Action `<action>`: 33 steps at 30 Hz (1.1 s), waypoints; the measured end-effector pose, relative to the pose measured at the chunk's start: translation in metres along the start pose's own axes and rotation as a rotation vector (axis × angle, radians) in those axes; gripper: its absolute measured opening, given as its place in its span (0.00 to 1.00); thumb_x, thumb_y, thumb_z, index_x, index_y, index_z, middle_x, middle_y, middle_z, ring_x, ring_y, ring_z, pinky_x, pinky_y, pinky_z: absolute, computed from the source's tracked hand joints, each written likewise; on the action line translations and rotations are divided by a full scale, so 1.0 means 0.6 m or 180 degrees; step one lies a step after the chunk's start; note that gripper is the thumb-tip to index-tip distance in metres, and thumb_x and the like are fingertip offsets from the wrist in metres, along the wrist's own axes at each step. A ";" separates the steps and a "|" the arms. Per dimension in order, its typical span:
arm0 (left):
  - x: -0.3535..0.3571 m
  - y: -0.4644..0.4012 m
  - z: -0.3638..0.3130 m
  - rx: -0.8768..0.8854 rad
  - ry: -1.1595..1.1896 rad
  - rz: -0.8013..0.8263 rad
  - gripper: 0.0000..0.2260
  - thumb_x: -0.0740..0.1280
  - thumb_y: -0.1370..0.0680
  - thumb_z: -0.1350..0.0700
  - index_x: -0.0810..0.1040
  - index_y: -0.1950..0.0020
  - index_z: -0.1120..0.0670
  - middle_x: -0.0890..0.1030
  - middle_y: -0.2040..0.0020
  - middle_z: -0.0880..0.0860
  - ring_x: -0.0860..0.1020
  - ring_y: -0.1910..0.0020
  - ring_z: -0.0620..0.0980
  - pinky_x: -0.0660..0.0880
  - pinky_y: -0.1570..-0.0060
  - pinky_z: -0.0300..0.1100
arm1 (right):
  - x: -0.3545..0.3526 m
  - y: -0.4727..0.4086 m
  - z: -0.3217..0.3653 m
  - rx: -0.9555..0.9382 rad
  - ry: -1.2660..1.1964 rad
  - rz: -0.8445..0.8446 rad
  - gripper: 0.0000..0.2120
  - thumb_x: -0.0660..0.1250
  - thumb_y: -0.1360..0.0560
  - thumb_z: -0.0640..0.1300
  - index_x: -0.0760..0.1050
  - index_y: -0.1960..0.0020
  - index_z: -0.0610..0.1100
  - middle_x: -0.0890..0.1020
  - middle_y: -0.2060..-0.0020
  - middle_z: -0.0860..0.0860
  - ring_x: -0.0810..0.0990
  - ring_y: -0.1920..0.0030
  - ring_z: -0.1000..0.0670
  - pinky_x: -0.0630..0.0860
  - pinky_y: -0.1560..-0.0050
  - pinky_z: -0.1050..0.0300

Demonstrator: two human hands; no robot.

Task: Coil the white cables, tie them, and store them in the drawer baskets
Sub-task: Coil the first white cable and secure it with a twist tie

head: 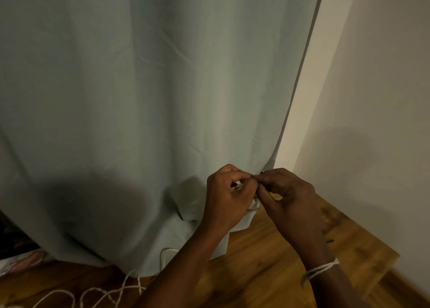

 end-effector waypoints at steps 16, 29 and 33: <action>-0.004 0.008 0.015 -0.0543 0.0489 0.0168 0.08 0.73 0.27 0.62 0.83 0.50 0.52 0.84 0.55 0.48 0.84 0.57 0.48 0.81 0.60 0.37 | 0.004 0.014 -0.006 0.0399 -0.0460 -0.0215 0.14 0.75 0.29 0.41 0.79 0.46 0.52 0.82 0.58 0.62 0.84 0.56 0.60 0.80 0.55 0.69; -0.002 0.001 0.014 -0.0810 0.0793 0.0332 0.05 0.73 0.26 0.62 0.82 0.52 0.55 0.84 0.55 0.52 0.84 0.57 0.52 0.83 0.59 0.43 | -0.012 0.023 0.007 0.0231 -0.0001 -0.0361 0.15 0.76 0.31 0.44 0.81 0.45 0.43 0.85 0.57 0.54 0.85 0.59 0.58 0.83 0.58 0.65; -0.002 0.002 0.019 -0.0895 0.0863 0.0340 0.04 0.72 0.26 0.61 0.82 0.55 0.52 0.85 0.56 0.52 0.84 0.56 0.55 0.83 0.53 0.52 | -0.011 0.027 0.016 -0.0073 0.0370 -0.0334 0.15 0.77 0.33 0.37 0.82 0.47 0.41 0.87 0.56 0.49 0.83 0.57 0.58 0.82 0.59 0.65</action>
Point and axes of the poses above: each hand's wrist, its own y-axis away from the middle knuckle, its own x-axis out of the palm, z = x × y, the point moved 4 cm from there along -y, towards the middle knuckle
